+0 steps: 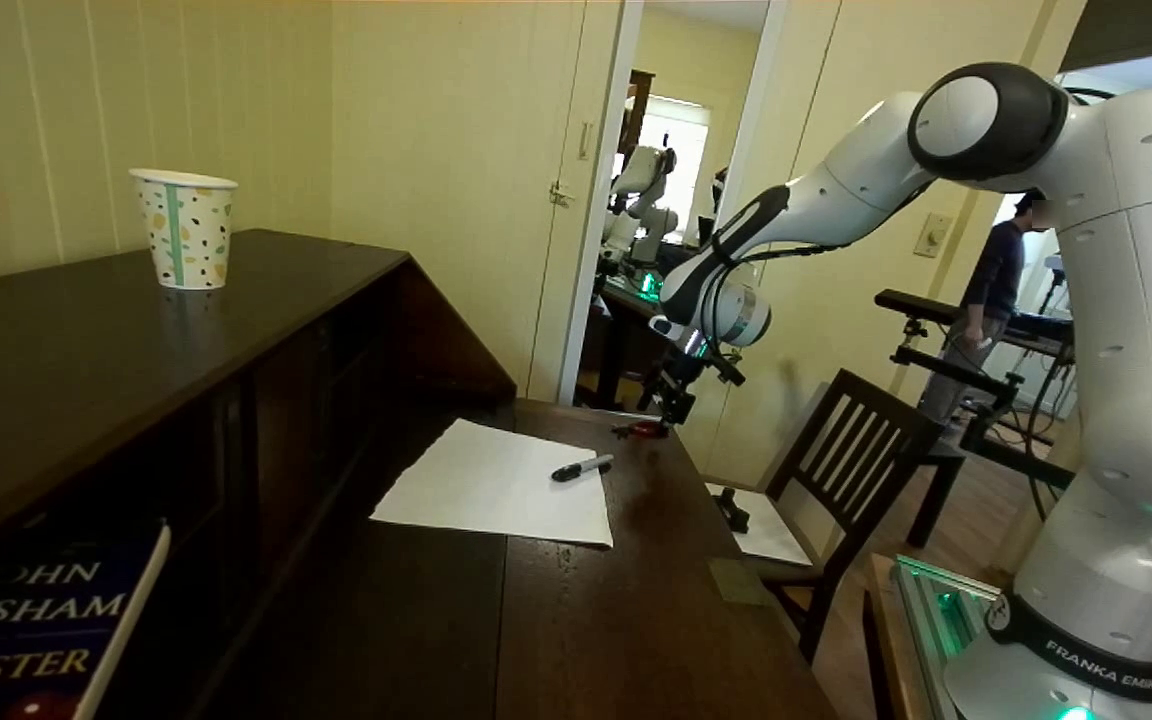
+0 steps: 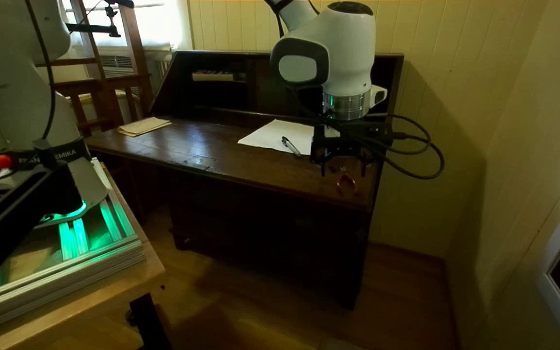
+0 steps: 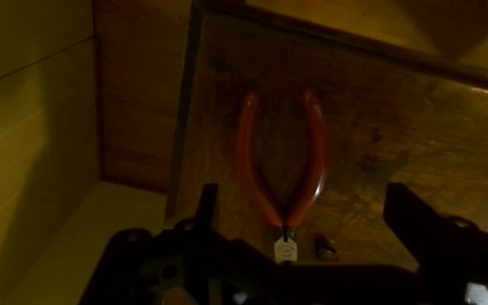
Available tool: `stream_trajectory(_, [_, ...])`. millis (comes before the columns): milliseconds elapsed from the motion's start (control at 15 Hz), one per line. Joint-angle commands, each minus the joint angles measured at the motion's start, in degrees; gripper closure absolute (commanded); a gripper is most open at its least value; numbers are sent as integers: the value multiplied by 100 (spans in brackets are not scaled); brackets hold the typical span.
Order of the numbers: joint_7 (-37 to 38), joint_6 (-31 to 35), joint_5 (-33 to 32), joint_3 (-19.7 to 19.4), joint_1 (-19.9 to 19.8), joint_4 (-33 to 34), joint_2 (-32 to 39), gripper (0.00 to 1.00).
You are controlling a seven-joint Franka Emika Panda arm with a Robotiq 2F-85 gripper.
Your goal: Move the pliers to the left.
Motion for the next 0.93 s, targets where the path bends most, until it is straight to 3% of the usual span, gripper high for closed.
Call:
stream_trajectory(0, [-139, 23, -34, 174, -253, 285, 194, 0])
stream_trajectory(733, [21, -319, -266, 183, -431, 568, 485, 0])
stream_trajectory(867, [31, -341, -296, 180, -419, 599, 516, 12])
